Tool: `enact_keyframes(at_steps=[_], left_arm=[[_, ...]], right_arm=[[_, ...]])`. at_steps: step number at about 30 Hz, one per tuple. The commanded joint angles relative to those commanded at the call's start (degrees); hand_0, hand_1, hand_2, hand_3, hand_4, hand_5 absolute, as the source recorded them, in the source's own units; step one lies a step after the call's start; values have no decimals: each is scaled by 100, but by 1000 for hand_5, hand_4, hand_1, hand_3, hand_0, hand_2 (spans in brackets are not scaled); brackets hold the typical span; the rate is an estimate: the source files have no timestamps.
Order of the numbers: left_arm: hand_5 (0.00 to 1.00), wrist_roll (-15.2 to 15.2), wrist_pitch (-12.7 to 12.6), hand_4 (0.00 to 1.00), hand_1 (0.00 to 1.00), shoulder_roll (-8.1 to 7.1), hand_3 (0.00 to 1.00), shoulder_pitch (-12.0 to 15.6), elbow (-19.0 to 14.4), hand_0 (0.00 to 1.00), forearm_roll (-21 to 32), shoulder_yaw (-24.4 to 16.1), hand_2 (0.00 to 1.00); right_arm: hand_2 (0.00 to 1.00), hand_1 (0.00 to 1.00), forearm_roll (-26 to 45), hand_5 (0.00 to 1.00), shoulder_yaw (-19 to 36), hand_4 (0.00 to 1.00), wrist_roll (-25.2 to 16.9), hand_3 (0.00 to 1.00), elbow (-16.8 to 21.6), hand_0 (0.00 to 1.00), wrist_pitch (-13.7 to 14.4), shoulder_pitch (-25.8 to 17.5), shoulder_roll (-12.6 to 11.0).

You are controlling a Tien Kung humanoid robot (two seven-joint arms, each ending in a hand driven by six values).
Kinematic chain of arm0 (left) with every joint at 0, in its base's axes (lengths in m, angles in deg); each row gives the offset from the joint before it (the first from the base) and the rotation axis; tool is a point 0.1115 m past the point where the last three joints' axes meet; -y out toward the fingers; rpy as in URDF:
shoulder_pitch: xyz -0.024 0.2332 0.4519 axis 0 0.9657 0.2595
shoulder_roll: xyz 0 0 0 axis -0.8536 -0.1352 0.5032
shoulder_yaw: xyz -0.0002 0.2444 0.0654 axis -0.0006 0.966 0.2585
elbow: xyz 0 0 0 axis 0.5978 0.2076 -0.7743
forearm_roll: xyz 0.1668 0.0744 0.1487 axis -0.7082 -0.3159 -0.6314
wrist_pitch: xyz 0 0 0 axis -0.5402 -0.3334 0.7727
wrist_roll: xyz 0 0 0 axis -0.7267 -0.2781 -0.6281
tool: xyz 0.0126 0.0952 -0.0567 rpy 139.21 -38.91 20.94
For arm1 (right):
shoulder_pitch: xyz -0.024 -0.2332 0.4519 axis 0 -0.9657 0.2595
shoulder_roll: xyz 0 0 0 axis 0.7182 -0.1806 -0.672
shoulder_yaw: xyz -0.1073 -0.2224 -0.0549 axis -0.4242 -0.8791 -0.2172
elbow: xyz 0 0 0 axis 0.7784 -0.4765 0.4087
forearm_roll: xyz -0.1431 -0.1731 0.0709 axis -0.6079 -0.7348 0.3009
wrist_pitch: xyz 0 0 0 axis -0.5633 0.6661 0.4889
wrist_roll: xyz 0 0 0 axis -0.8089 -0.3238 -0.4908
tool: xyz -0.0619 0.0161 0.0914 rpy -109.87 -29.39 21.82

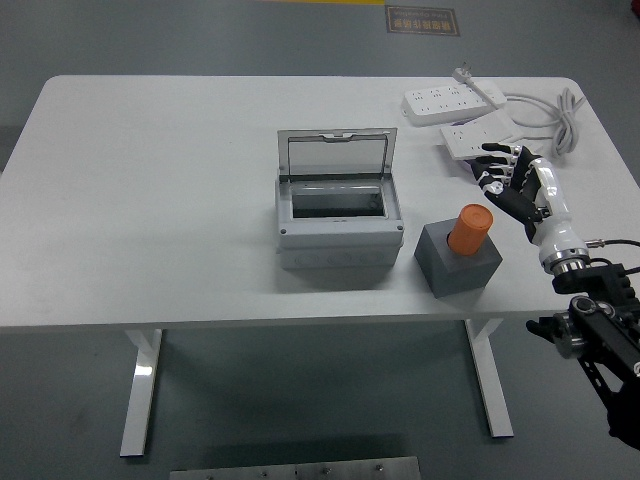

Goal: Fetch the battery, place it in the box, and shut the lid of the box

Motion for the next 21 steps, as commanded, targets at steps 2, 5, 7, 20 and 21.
enact_keyframes(at_steps=[2, 5, 7, 20, 21], left_arm=[[167, 2, 2, 672, 719, 1, 591, 1, 1, 568, 0, 1, 653], [167, 6, 9, 672, 719, 4, 591, -2, 3, 568, -4, 2, 653], [167, 7, 12, 672, 719, 5, 591, -7, 3, 568, -14, -2, 653], [167, 14, 39, 671, 720, 5, 590, -15, 7, 565, -53, -13, 655], [167, 13, 42, 671, 720, 7, 590, -16, 7, 565, -59, -15, 655]], right_arm=[[585, 525, 11, 233, -51, 733, -21, 644, -6, 531, 18, -6, 3], [585, 525, 43, 233, -186, 733, -74, 644, -41, 531, 60, -10, 19], [585, 525, 62, 233, -278, 733, -113, 644, -77, 531, 92, -6, 37], [565, 507, 153, 233, -664, 730, -242, 630, -256, 538, 211, 2, 147], [565, 507, 156, 233, -676, 730, -247, 630, -270, 538, 215, 1, 154]])
